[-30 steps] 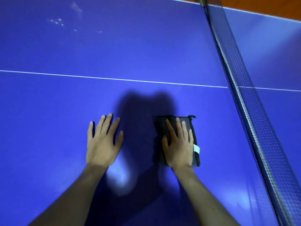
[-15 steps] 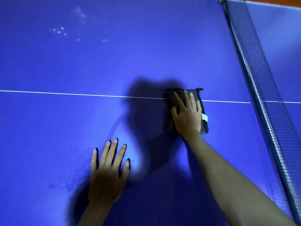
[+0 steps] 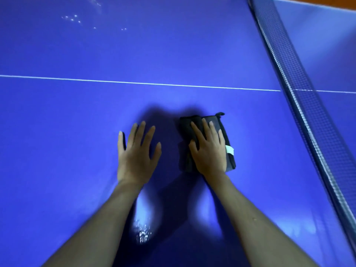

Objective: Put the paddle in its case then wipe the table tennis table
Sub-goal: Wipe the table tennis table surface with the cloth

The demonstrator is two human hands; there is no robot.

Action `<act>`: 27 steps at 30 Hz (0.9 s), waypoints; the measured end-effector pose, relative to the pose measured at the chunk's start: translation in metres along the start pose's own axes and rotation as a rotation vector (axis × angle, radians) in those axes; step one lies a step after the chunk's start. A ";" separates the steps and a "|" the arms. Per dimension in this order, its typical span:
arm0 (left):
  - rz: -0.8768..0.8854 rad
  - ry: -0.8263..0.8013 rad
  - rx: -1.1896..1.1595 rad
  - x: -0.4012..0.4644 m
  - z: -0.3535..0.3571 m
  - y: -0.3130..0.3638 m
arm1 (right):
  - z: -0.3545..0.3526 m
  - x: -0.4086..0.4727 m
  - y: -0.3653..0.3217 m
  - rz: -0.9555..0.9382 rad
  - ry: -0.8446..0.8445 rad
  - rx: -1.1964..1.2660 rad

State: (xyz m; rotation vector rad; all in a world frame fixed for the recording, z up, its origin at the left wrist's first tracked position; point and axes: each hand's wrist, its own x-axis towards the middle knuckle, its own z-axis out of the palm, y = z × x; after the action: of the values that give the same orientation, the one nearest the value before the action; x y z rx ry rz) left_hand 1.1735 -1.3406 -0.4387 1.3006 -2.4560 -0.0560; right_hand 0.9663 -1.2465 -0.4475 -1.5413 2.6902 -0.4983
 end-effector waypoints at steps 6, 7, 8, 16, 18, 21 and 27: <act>0.004 0.103 -0.159 -0.012 -0.017 -0.009 | -0.015 -0.126 -0.040 0.023 0.004 -0.026; -0.002 0.116 -0.156 -0.015 -0.021 -0.013 | -0.016 -0.145 -0.046 0.027 0.007 -0.036; 0.004 0.120 -0.140 -0.020 -0.026 -0.018 | -0.017 -0.161 -0.051 0.031 0.009 -0.050; 0.037 0.013 -0.019 -0.041 -0.030 -0.062 | -0.015 -0.154 -0.063 0.066 -0.036 -0.129; 0.034 -0.017 0.007 -0.041 -0.030 -0.060 | -0.010 -0.125 -0.062 0.067 -0.035 -0.122; 0.003 -0.080 0.015 -0.040 -0.031 -0.058 | -0.001 -0.076 -0.061 0.077 -0.024 -0.118; -0.013 -0.110 -0.002 -0.038 -0.024 -0.061 | 0.019 0.038 -0.062 0.064 -0.030 -0.125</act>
State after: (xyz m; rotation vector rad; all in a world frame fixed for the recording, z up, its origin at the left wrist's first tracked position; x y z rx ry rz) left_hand 1.2492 -1.3413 -0.4396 1.3456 -2.5385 -0.1371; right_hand 1.0016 -1.3121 -0.4426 -1.4712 2.7862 -0.3076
